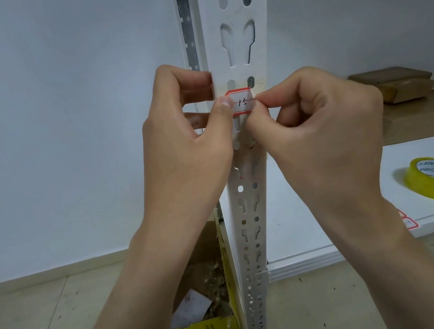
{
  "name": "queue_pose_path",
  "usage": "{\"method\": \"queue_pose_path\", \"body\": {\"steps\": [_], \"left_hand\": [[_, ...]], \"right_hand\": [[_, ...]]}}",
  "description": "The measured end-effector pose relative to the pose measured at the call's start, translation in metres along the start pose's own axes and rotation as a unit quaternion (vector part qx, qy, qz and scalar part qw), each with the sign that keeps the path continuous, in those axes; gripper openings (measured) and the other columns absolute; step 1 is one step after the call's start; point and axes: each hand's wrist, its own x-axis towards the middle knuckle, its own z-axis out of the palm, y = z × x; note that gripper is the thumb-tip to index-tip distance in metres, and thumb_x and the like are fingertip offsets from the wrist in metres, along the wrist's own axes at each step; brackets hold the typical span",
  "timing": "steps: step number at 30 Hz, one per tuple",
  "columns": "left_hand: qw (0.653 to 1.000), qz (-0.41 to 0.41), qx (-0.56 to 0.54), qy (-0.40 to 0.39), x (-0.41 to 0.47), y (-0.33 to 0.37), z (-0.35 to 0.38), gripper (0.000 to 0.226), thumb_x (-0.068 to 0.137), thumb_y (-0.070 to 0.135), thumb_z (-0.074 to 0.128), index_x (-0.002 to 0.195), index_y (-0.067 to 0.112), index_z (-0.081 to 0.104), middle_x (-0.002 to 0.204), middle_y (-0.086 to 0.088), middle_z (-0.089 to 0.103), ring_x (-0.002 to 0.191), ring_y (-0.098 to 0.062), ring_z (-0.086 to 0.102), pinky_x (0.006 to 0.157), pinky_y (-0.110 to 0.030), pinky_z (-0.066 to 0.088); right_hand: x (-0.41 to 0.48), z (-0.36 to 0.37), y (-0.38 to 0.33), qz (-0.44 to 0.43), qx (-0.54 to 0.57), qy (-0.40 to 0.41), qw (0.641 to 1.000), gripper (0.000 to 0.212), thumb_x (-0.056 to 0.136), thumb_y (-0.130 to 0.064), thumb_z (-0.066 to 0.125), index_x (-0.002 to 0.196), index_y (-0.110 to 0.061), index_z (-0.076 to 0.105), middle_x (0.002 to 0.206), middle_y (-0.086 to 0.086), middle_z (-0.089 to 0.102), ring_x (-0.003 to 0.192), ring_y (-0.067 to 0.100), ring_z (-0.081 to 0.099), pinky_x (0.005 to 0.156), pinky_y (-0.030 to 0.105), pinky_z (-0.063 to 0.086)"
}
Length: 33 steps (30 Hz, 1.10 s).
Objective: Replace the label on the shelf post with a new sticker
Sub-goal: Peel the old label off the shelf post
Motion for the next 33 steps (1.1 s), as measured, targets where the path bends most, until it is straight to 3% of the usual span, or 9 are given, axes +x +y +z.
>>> {"method": "queue_pose_path", "body": {"steps": [3,8,13,22,27,33], "left_hand": [[1.0,0.002,-0.004,0.001,0.0002,-0.0012,-0.0002,0.021,0.097,0.021,0.067,0.098,0.033,0.05,0.103,0.017,0.07,0.084,-0.01,0.075,0.071,-0.02,0.062],[1.0,0.006,-0.006,0.002,0.0005,-0.0014,0.0004,0.023,0.097,0.02,0.067,0.097,0.035,0.05,0.102,0.017,0.069,0.083,-0.008,0.075,0.07,-0.021,0.062],[1.0,0.007,-0.002,0.003,0.0009,-0.0019,0.0006,0.025,0.097,0.018,0.068,0.096,0.035,0.05,0.099,0.019,0.069,0.08,-0.005,0.074,0.068,-0.019,0.061],[1.0,0.006,-0.006,0.006,0.0009,-0.0018,0.001,0.023,0.097,0.017,0.067,0.097,0.033,0.051,0.101,0.017,0.07,0.082,-0.005,0.075,0.071,-0.022,0.062],[1.0,0.005,-0.003,0.006,0.0005,-0.0017,0.0003,0.024,0.096,0.017,0.067,0.096,0.034,0.05,0.101,0.017,0.07,0.085,-0.006,0.075,0.073,-0.024,0.063],[1.0,0.003,0.0,0.005,0.0008,-0.0013,0.0004,0.024,0.096,0.019,0.069,0.096,0.035,0.05,0.101,0.017,0.07,0.087,-0.007,0.075,0.075,-0.026,0.064]], "right_hand": [[0.0001,0.0006,-0.0004,0.003,0.005,0.004,1.0,0.01,0.084,-0.018,0.076,0.075,-0.016,0.072,0.05,-0.005,0.056,0.044,0.011,0.049,0.054,0.028,0.049],[0.0002,0.0012,-0.0008,0.002,0.011,0.0,1.0,0.012,0.085,-0.019,0.077,0.075,-0.016,0.071,0.051,-0.008,0.053,0.043,0.008,0.045,0.056,0.011,0.041],[-0.0009,0.0022,-0.0015,0.006,0.021,-0.005,1.0,0.011,0.084,-0.017,0.077,0.075,-0.016,0.071,0.051,-0.008,0.053,0.043,0.007,0.044,0.058,0.006,0.038],[-0.0009,0.0008,-0.0045,0.006,0.014,-0.004,1.0,0.012,0.083,-0.019,0.075,0.073,-0.014,0.071,0.052,-0.004,0.059,0.045,0.013,0.053,0.054,0.022,0.049],[-0.0013,0.0008,-0.0065,0.001,0.017,-0.001,1.0,0.012,0.083,-0.021,0.073,0.073,-0.016,0.071,0.052,-0.007,0.056,0.046,0.011,0.052,0.054,0.018,0.048],[-0.002,0.0012,-0.0081,0.005,0.02,-0.003,1.0,0.012,0.082,-0.02,0.073,0.071,-0.015,0.07,0.051,-0.005,0.057,0.045,0.013,0.053,0.054,0.025,0.049]]}}
